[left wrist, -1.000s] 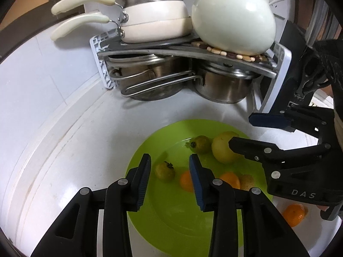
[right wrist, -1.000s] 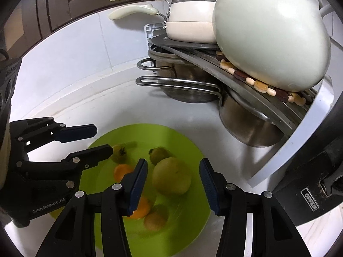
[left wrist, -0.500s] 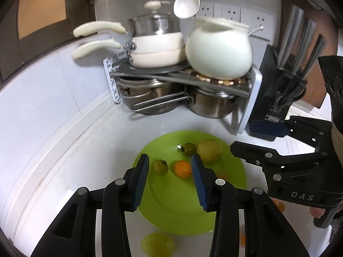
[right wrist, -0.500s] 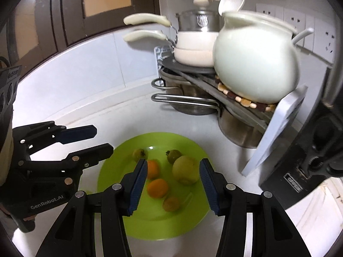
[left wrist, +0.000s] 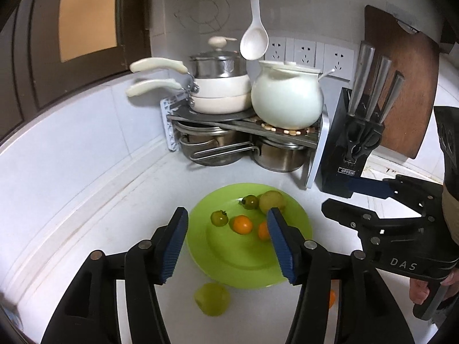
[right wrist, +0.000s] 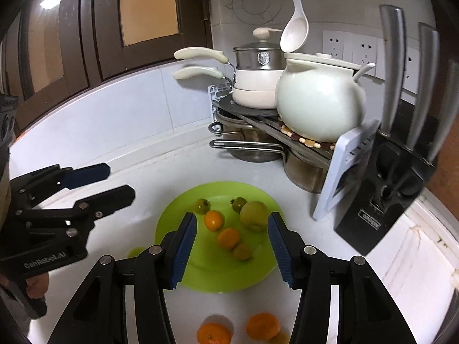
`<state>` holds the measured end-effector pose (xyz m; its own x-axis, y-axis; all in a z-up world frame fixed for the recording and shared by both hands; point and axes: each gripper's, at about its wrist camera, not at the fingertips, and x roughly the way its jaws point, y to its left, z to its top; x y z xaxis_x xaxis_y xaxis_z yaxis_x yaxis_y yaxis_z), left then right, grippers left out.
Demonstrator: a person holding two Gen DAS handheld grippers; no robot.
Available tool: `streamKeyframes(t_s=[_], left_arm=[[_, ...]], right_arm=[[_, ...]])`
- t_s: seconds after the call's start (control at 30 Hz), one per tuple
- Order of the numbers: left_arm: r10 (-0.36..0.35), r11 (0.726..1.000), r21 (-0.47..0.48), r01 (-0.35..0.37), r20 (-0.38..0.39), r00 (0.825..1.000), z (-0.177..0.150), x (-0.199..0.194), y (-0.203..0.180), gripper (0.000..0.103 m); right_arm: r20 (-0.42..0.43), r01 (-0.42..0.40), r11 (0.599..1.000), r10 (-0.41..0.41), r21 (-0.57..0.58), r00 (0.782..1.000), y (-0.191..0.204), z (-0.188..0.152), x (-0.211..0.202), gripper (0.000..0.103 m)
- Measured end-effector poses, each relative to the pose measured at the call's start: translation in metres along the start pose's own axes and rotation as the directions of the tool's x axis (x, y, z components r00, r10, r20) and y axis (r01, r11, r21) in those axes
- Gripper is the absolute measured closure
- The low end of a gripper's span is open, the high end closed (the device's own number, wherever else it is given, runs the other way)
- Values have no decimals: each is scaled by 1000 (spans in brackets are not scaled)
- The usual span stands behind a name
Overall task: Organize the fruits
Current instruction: 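Withdraw both open tools from the plate toward the loose fruit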
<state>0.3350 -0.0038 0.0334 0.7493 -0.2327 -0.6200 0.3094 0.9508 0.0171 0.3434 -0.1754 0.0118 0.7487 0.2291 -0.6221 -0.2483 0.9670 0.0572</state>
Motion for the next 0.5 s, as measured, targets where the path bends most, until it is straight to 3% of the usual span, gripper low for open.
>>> streamKeyframes(t_s=[0.23,0.5], left_arm=[[18,1000,-4,-18,11,1000,-16,-20,2,40],[42,999,2,-42,32,999,-35,-43,9,36]], right_arm=[[14,30,999,-30,27,999,11,-13,-23,39],[24,65,997,-66,43,998,24,-28,-42,38]])
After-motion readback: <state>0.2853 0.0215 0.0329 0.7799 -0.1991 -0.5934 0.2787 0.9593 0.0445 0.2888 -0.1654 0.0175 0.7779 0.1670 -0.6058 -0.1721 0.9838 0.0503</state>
